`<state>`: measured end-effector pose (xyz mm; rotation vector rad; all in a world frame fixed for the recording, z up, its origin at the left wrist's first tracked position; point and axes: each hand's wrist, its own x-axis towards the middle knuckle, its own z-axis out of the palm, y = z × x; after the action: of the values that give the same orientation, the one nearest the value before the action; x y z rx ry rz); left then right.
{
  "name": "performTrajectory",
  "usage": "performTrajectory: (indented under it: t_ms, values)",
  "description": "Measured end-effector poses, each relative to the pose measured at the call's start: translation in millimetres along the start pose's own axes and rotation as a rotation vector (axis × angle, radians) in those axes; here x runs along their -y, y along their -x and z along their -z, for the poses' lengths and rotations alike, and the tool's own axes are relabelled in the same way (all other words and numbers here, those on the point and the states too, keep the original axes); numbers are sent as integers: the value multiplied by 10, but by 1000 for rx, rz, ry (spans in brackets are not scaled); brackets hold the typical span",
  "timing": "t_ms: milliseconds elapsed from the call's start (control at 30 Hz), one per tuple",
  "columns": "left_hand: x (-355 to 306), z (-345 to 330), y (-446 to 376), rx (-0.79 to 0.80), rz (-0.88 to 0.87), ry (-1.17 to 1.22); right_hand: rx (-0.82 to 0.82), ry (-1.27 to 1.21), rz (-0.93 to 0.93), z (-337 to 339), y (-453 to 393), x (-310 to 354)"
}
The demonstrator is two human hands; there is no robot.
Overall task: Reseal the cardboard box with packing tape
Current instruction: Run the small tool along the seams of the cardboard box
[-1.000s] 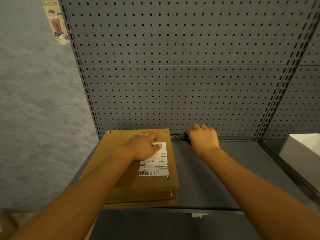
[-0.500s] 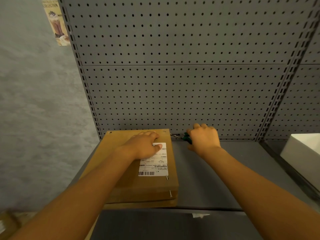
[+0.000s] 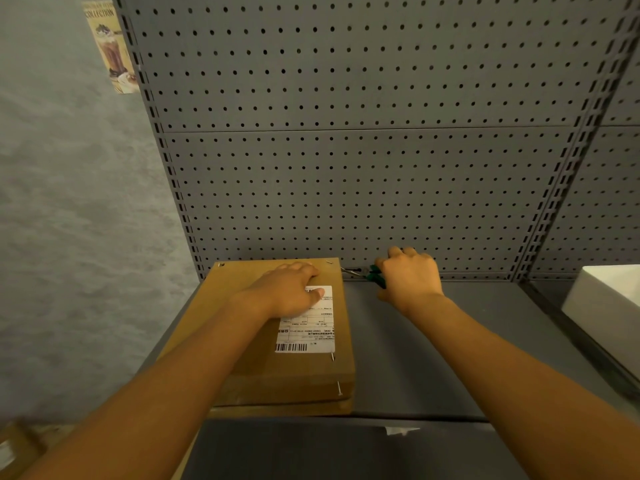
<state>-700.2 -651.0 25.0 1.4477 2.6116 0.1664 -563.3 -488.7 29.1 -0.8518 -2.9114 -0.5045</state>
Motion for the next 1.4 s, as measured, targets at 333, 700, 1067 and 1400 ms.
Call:
performTrajectory:
  t_ms: [333, 700, 1067, 1400]
  values:
    - [-3, -8, -9, 0, -5, 6, 10, 20, -18, -1, -10, -15]
    - [34, -23, -38, -7, -17, 9, 44, 19, -129, -122, 132, -373]
    - [25, -59, 20, -94, -38, 28, -45, -69, -112, -13, 137, -256]
    - [-42, 139, 225, -332, -113, -150, -112, -245, -131, 169, 226, -65]
